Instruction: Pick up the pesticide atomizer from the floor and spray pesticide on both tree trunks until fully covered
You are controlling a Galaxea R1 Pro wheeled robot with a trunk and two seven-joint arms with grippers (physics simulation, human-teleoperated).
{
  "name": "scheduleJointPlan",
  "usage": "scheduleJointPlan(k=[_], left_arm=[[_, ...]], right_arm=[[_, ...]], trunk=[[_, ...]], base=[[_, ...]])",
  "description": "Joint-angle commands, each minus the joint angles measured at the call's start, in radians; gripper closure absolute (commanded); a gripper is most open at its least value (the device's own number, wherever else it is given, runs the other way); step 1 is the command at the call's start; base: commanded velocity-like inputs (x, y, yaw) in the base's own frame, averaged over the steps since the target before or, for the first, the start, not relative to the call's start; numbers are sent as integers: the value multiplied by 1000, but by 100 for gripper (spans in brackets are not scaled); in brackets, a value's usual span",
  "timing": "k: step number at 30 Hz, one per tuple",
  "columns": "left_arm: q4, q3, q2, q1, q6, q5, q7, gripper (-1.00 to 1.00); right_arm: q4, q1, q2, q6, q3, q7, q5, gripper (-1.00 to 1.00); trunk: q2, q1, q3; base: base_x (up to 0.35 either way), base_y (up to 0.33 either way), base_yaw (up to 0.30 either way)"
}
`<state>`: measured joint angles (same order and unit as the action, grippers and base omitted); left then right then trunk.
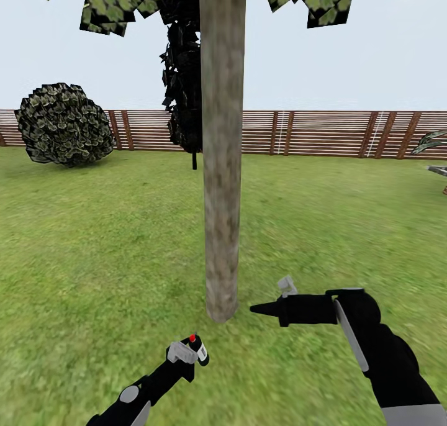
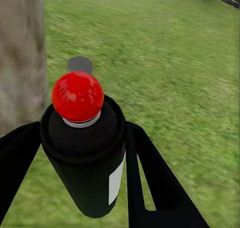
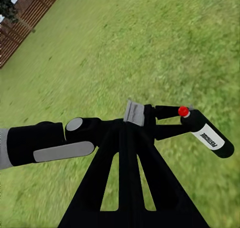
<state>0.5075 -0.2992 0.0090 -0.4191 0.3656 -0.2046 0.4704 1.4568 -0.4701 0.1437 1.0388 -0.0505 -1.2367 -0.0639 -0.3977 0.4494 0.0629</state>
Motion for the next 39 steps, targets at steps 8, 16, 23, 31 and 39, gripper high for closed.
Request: scheduleJointPlan(k=[8, 16, 23, 31, 39], left_arm=[[0, -7, 2, -1, 3, 1, 40, 100], [-1, -6, -2, 0, 3, 92, 61, 100], [1, -6, -1, 4, 3, 103, 99, 100], [3, -6, -1, 7, 3, 105, 130, 100], [10, -6, 0, 8, 3, 105, 183, 100]], right_arm=[[-3, -1, -5, 8, 0, 2, -6, 100], [-27, -1, -40, 8, 0, 11, -3, 100], [-52, -1, -61, 8, 0, 13, -1, 100], [-92, -1, -76, 8, -2, 14, 4, 100], [-105, -1, -95, 8, -2, 93, 3, 100]], trunk=[[-2, 1, 2], [-2, 1, 2], [-2, 1, 2], [-2, 1, 2], [-2, 1, 2]], base=[[0, 0, 0], [0, 0, 0], [0, 0, 0], [0, 0, 0], [0, 0, 0]])
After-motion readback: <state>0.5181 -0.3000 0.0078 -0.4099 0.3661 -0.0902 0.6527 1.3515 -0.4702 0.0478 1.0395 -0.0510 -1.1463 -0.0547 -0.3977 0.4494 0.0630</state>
